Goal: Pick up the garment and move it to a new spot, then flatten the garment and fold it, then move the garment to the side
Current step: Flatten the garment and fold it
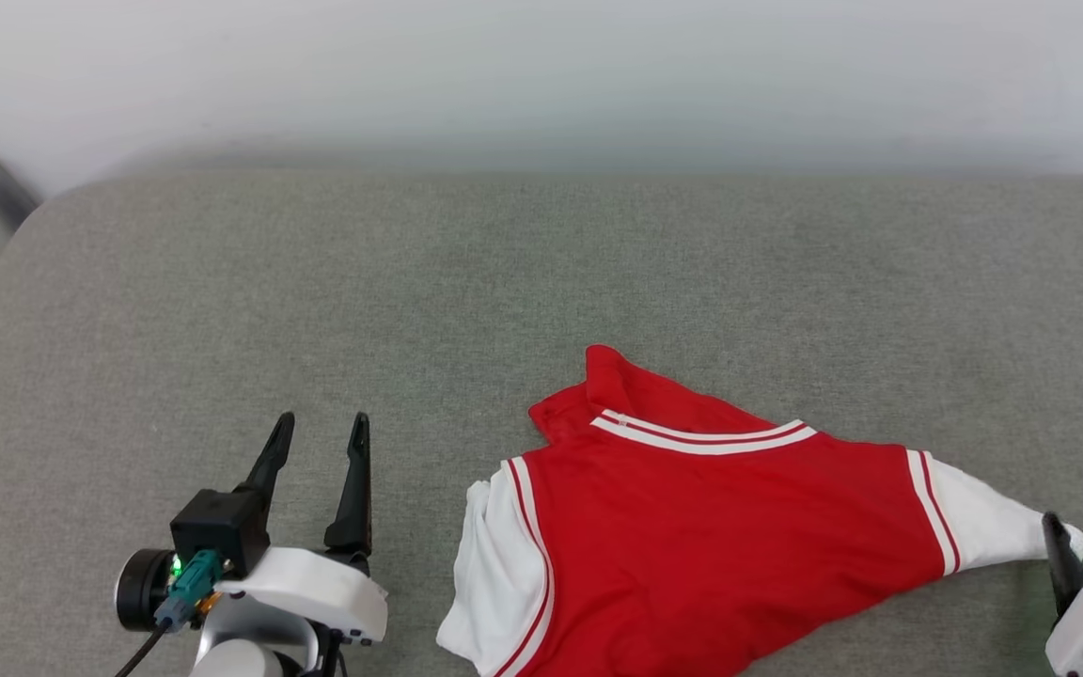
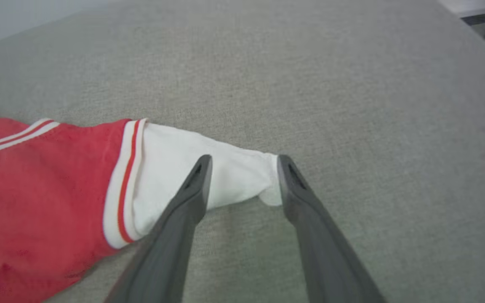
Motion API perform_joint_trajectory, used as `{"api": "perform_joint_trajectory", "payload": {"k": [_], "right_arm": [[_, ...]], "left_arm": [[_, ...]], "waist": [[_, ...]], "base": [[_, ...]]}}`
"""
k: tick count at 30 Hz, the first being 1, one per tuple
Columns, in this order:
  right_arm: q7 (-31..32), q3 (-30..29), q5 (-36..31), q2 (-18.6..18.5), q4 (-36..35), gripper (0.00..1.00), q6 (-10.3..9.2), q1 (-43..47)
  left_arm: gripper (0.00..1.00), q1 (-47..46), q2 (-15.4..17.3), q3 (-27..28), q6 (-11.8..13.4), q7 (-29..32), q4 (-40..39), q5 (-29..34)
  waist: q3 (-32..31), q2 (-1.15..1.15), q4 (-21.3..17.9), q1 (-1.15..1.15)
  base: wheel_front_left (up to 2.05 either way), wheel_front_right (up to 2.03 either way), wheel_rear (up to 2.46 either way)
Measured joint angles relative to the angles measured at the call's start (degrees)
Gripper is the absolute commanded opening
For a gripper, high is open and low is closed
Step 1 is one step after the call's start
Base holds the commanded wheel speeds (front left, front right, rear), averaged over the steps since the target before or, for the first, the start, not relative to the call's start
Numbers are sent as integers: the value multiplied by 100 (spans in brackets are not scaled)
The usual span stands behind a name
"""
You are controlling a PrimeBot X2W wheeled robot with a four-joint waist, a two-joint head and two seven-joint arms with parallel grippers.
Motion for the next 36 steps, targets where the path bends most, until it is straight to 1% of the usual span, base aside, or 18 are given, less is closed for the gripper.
{"api": "perform_joint_trajectory", "payload": {"k": [3,6,12,18,23,25,28,33,36], "right_arm": [[-630,57,-256,-73,-71,100,0,7],[-1078,149,-403,-47,-225,100,0,58],[-1606,612,-643,130,-872,100,0,247],[-1666,1184,-776,307,-1648,100,0,510],[-1522,1540,-827,479,-2274,100,0,836],[-1474,1617,-832,527,-2401,100,0,887],[-1441,1679,-828,559,-2521,100,0,906],[-1372,1814,-829,589,-2595,100,0,876],[-1372,1873,-831,594,-2563,100,0,796]], "left_arm": [[100,87,46,32,15,24,21,-47],[100,181,93,55,46,62,18,-82],[100,325,212,75,73,226,-15,-143],[100,400,302,60,105,439,-99,-167],[100,369,385,-41,85,657,-136,-176],[100,235,392,-121,10,787,-121,-158],[100,-128,409,-369,-264,1281,0,-204],[100,-814,548,-784,-853,2595,356,-446],[100,-1062,677,-943,-1099,3396,532,-627]], "waist": [[-102,0,-24,0],[-230,0,-46,0],[-499,0,-96,-1],[-627,0,-221,-1],[-615,0,-345,-1],[-568,0,-386,-1],[-448,0,-456,-1],[-187,0,-607,-1],[-37,0,-731,0]], "base": [[0,0,0],[0,0,0],[0,0,0],[0,0,0],[0,0,0],[0,0,0],[0,0,0],[0,0,0],[0,0,0]]}}
